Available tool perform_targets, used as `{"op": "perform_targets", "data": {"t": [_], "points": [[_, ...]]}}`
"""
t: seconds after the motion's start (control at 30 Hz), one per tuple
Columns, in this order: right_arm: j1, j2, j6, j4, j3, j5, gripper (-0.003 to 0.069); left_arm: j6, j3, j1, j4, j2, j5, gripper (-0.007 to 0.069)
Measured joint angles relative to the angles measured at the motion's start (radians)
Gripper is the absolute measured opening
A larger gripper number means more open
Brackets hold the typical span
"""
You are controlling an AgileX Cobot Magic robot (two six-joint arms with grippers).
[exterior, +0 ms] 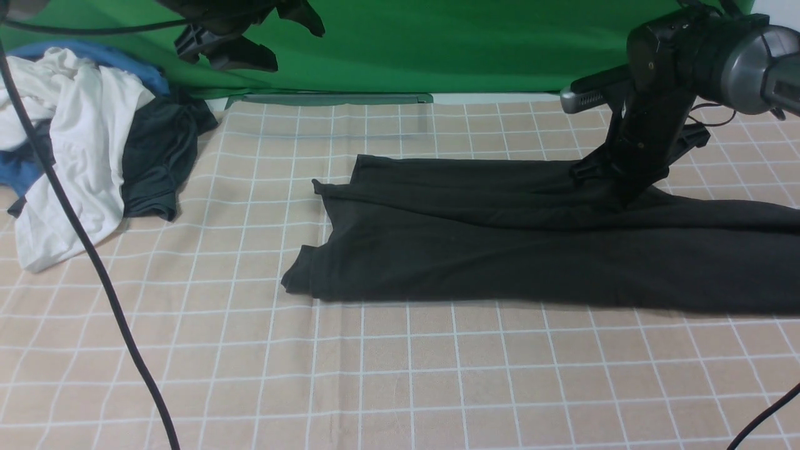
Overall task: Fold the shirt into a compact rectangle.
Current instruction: 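Fold the black garment in half by bringing its near edge over to the far edge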
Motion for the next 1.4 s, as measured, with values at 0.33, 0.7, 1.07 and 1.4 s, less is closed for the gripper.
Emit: {"op": "perform_targets", "data": {"t": [0.33, 0.7, 1.07, 1.4], "points": [[-0.037, 0.001, 0.000, 0.001, -0.107, 0.067, 0.0028, 0.001, 0.000, 0.000, 0.000, 0.000, 0.000, 0.0554], [-0.043, -0.009, 0.014, 0.124, -0.097, 0.185, 0.0351, 0.004, 0.000, 0.000, 0.008, 0.000, 0.013, 0.0554], [-0.043, 0.004, 0.041, 0.130, -0.005, 0.048, 0.0304, 0.004, 0.000, 0.000, 0.008, 0.000, 0.018, 0.0554], [-0.044, 0.040, 0.067, 0.127, -0.006, 0.019, 0.0284, 0.004, 0.000, 0.000, 0.009, 0.000, 0.018, 0.0554]]}}
